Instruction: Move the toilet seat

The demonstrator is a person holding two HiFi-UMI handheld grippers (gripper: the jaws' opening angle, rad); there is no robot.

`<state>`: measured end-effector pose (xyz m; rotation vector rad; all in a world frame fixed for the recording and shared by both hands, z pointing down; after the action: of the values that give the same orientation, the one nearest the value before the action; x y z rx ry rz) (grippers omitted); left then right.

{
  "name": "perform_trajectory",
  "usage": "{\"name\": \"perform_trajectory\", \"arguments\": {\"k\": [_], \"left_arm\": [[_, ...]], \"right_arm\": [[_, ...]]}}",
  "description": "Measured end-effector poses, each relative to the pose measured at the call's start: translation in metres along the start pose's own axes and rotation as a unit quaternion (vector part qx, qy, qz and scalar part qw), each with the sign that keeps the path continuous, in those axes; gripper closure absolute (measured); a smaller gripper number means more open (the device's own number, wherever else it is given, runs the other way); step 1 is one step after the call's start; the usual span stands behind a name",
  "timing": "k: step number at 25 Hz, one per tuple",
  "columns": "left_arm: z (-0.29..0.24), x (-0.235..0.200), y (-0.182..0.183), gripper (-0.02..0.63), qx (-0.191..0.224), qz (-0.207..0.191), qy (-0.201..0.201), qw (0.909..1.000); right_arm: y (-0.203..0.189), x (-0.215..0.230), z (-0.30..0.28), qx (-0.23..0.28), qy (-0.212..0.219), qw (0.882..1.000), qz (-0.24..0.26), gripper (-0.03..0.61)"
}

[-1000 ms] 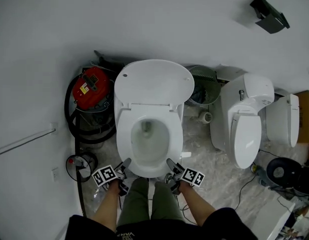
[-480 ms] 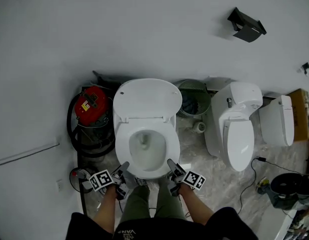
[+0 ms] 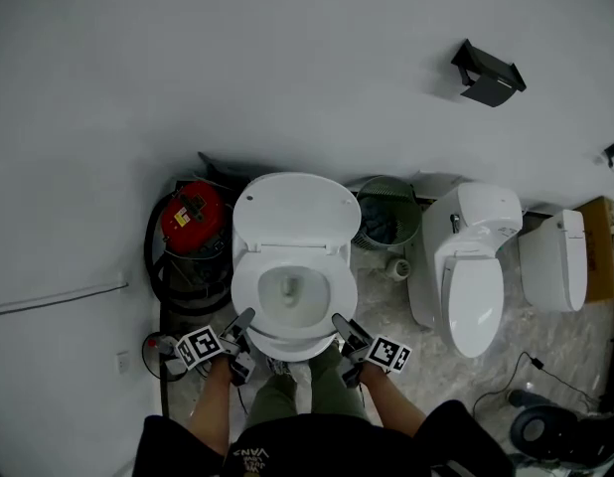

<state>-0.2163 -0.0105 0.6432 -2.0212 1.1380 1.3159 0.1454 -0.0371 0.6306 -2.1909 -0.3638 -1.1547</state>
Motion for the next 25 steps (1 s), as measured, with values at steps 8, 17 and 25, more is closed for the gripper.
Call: {"name": "perform_trajectory", "arguments": {"k": [8,17,25], "left_arm": [[-0.007,0.033,0.006,0.322,0.064,0.016,-0.027,0.9975],[-0.015,0.068,0.009,0.319,0.116,0.011,-0.058,0.9915],[-0.018,0.103,0.009,0.350,0.150,-0.025,-0.073,0.9857]], "right_arm": [[0.038,-0.016,-0.008,-0.048,0.040,0.998,0.002,0.219],[0.074,-0.027,-0.022,-0.075,0.071,0.994,0.020,0.219],[0.105,-0.034,-0.038,-0.088,0.105,0.989,0.064,0.219]]}}
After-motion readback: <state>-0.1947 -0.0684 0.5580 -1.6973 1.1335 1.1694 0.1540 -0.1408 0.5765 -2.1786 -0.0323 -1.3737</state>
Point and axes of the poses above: the fingertips, and each gripper's own axes: z backward along the fingers, x to its right, y out of its top, the point moved 10 cm from there along z, backward along the fingers, and after that the axes turned 9 degrees about z, right-handed, at the moved point
